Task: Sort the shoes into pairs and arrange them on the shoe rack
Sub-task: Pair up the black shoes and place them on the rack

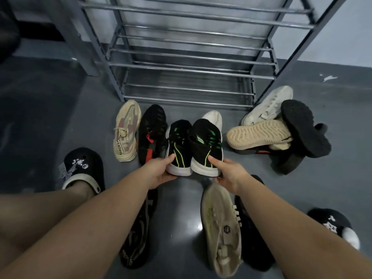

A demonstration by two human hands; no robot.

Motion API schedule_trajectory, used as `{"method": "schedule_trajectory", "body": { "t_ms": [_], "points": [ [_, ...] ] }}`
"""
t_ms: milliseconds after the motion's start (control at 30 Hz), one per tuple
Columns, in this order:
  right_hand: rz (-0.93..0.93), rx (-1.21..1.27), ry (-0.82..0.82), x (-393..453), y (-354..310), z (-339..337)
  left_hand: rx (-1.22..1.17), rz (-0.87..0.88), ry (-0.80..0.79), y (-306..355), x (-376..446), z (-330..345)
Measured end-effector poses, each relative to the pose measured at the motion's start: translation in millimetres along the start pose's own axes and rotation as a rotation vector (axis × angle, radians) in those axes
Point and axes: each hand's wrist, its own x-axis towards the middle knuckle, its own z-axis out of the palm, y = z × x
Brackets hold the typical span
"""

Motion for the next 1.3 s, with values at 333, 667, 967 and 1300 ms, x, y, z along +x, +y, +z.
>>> {"method": "schedule_trajectory", "body": {
  "t_ms": [333,667,967,1300],
  "points": [
    [-0.088,-0.042,-0.043,-79,20,21,-0.183,0.035,-0.064,-22,-87,-48],
    [-0.216,-0.011,-0.100,-152,-8,37,-0.121,0.221,-0.120,14,-161,-50],
    [-0.410,-0.051,-0.066,-229,-95,35,-0.025,0.386,-0.193,88,-228,-13],
    [-0.639,-0.032,-0.063,-301,-212,19,-0.043,0.558,-0.297,188,-300,70]
  ]
}}
